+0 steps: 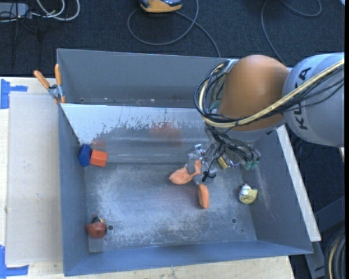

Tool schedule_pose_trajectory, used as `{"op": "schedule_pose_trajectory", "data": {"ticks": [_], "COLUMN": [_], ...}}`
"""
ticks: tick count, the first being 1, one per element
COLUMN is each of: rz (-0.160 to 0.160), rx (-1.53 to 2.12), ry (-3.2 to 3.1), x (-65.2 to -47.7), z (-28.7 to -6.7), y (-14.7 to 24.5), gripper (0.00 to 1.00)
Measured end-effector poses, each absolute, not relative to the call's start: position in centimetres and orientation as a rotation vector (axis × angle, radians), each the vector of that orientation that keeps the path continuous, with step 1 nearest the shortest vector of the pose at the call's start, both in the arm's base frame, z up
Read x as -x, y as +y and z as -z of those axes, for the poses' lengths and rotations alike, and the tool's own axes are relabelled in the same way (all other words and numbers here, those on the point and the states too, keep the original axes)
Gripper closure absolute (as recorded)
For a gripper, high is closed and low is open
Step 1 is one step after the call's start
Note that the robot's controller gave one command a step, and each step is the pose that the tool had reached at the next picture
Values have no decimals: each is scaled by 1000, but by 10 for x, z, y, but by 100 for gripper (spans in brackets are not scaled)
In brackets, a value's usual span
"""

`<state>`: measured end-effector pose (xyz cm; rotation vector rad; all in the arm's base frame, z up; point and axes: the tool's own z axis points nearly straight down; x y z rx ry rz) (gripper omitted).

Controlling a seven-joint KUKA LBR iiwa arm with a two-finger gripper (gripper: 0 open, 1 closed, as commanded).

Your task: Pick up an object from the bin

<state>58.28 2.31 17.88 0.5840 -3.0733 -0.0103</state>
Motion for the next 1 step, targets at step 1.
{"op": "schedule_pose_trajectory", "data": {"ticks": [1], "rz": [8], "rx": [-653], "ry": [-3071], "x": [-595], "z": [-248], "y": [10], "gripper": [100]}}
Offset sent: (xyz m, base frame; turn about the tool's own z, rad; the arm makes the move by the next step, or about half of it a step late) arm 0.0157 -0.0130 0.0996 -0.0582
